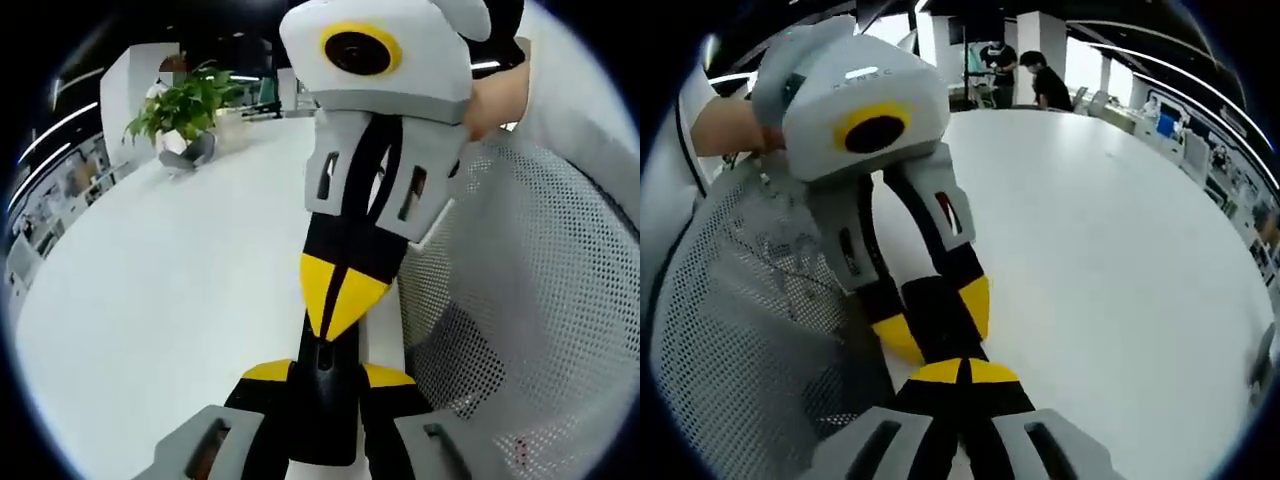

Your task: Press the specified remote control buttons in sequence, fully releasing each button before pressing the next.

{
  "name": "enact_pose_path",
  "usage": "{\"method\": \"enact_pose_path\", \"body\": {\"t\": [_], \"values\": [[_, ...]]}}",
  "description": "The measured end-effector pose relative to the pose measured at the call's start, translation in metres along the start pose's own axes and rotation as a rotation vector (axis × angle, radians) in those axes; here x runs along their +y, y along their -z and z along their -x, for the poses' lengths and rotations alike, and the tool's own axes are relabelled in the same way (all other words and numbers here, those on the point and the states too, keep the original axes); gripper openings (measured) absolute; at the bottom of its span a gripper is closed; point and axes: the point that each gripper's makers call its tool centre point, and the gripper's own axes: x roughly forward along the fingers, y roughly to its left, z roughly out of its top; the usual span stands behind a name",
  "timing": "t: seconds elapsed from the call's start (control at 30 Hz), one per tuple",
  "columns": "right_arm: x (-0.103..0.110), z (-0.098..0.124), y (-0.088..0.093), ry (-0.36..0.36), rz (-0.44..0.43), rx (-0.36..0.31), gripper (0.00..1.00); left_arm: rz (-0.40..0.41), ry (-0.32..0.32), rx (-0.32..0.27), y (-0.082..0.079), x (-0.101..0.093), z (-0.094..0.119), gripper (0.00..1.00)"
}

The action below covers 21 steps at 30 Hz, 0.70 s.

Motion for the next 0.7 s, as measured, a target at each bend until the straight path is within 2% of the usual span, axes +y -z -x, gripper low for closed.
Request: {"method": "enact_pose_path", "body": {"t": [0.3,0.4,0.57,0.63,0.7], "values": [[-0.001,0.008,0.009,-0.024,0.077,0.081,0.0,0.013,0.005,-0.061,0.0,0.001,0.002,0.24],[-0.001,0.006,0.006,-0.033,0.105,0.103,0.0,0.009,0.008,-0.064,-0.001,0.0,0.002,0.24],[0.005,0.001,-0.005,-0.061,0.132,0.089,0.0,0.007,0.011,-0.069,-0.001,0.0,0.002,0.24],[0.001,-0.001,0.001,-0.051,0.165,0.139,0.0,0.012,0.014,-0.074,-0.001,0.0,0.003,0.24],[0.001,-0.002,-0.001,-0.053,0.168,0.132,0.0,0.016,0.017,-0.08,-0.001,0.0,0.003,0.24]]}}
